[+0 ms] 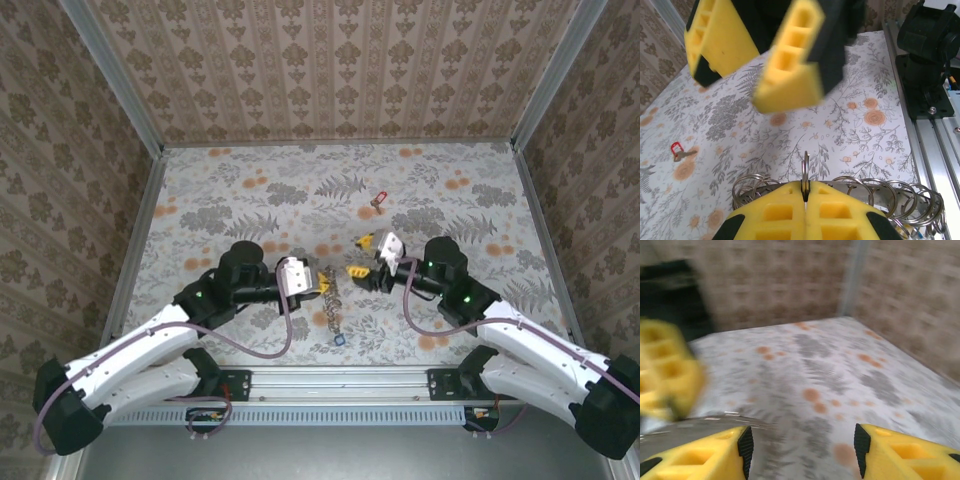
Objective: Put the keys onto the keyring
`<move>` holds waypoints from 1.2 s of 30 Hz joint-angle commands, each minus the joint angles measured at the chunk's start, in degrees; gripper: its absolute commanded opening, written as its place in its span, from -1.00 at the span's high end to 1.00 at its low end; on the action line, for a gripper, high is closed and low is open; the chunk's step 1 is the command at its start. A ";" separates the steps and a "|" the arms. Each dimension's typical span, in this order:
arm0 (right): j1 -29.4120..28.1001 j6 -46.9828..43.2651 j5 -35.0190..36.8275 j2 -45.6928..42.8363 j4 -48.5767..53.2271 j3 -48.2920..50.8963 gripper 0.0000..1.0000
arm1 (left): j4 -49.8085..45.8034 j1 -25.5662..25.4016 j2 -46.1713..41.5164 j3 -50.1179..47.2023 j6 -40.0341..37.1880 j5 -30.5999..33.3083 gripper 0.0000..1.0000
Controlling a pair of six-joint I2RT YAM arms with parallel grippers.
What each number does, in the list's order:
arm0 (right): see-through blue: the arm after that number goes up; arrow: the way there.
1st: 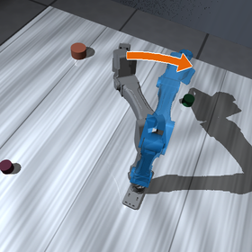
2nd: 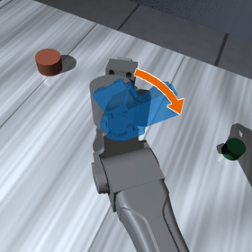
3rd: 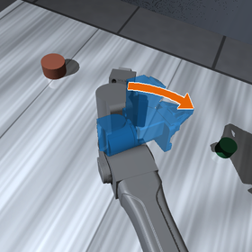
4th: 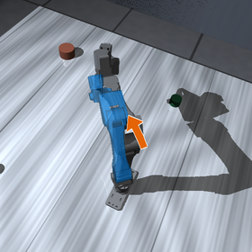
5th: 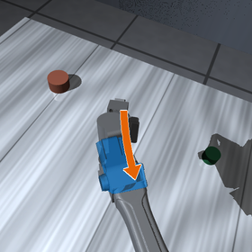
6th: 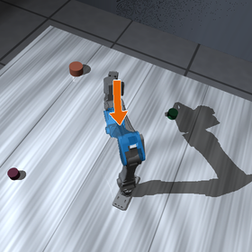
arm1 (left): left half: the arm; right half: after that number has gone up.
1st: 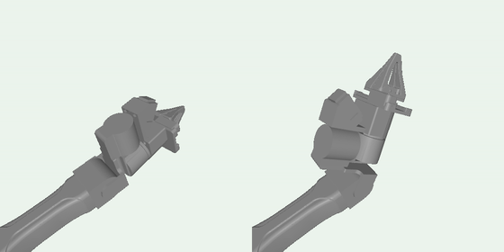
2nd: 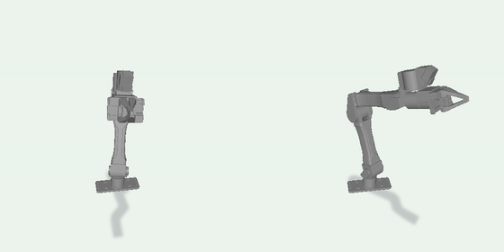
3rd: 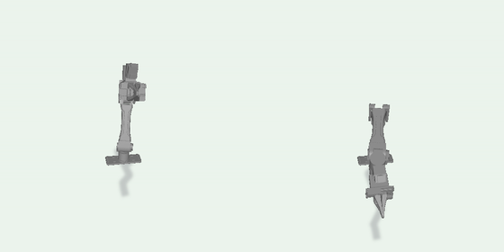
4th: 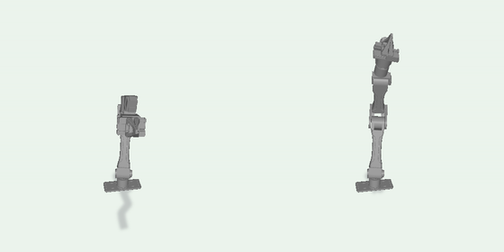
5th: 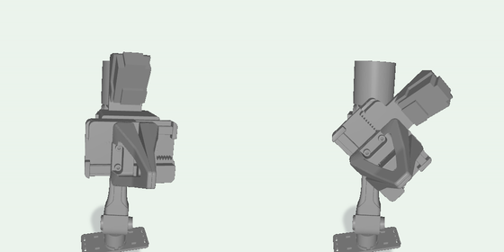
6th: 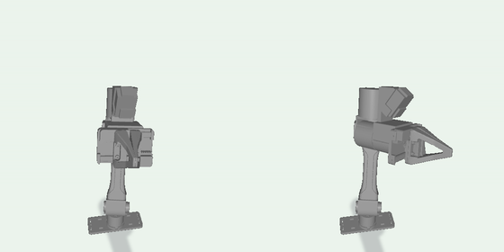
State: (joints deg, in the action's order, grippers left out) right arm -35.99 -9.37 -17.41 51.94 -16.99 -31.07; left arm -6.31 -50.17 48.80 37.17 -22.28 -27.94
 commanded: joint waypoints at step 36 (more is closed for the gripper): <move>20.64 16.92 18.86 74.31 50.96 -68.32 0.11 | -6.14 5.60 -8.02 -0.79 0.84 -1.06 1.00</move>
State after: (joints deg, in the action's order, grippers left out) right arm -14.94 8.84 -1.02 124.07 27.99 -95.96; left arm -13.93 -45.21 42.15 36.38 -22.24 -27.24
